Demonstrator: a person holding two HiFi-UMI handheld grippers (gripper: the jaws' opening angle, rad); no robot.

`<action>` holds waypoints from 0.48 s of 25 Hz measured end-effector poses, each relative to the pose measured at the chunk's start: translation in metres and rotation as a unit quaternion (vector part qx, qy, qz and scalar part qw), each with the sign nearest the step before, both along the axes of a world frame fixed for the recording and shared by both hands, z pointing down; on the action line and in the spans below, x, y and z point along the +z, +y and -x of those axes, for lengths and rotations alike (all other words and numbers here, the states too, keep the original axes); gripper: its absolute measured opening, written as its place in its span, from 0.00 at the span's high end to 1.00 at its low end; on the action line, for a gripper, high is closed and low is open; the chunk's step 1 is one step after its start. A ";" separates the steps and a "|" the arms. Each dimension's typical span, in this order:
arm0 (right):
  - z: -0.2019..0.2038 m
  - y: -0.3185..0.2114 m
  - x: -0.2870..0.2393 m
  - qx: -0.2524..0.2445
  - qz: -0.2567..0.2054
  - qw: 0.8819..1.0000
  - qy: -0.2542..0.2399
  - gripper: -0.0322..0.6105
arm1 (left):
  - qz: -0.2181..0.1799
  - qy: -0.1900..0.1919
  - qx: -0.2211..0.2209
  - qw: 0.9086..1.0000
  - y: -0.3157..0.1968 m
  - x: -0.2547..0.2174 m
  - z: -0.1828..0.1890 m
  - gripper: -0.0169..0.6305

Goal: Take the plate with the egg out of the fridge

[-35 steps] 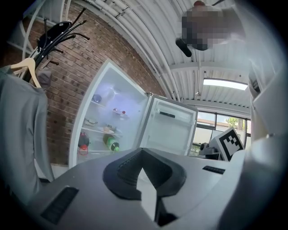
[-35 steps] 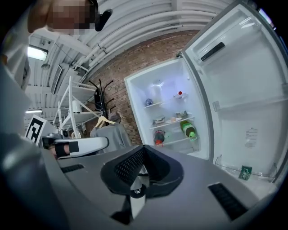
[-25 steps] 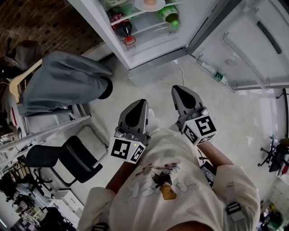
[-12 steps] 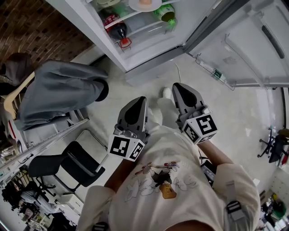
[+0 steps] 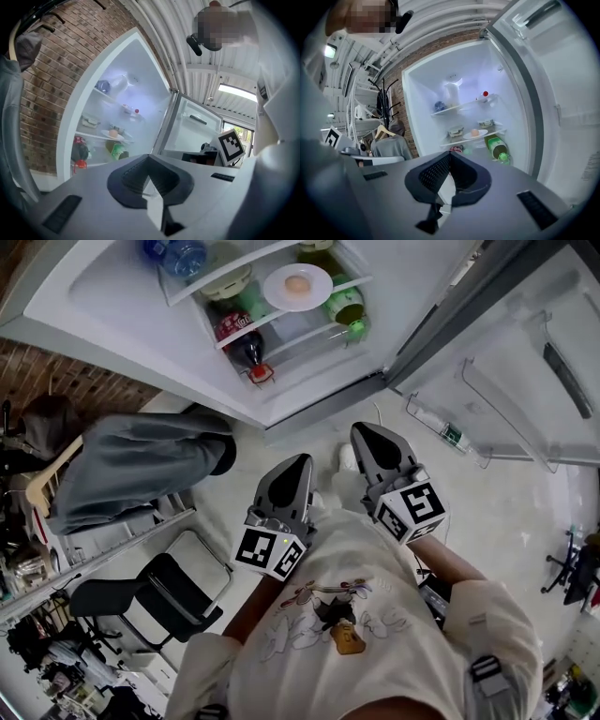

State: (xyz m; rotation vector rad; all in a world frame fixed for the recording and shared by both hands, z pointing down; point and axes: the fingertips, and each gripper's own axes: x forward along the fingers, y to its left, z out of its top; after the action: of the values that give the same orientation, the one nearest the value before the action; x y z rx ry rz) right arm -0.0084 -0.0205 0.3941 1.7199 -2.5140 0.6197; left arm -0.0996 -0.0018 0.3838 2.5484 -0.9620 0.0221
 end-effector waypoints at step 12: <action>-0.039 -0.081 0.004 -0.024 0.012 0.991 -0.132 0.94 | 0.041 0.038 -0.044 0.997 -0.083 0.005 -0.066 0.98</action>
State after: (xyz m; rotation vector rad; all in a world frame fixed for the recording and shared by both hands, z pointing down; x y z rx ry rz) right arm 0.0307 -0.1012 0.3980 1.6616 -2.6958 0.9252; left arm -0.0340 -0.0850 0.3889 2.4131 -1.0208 -0.0607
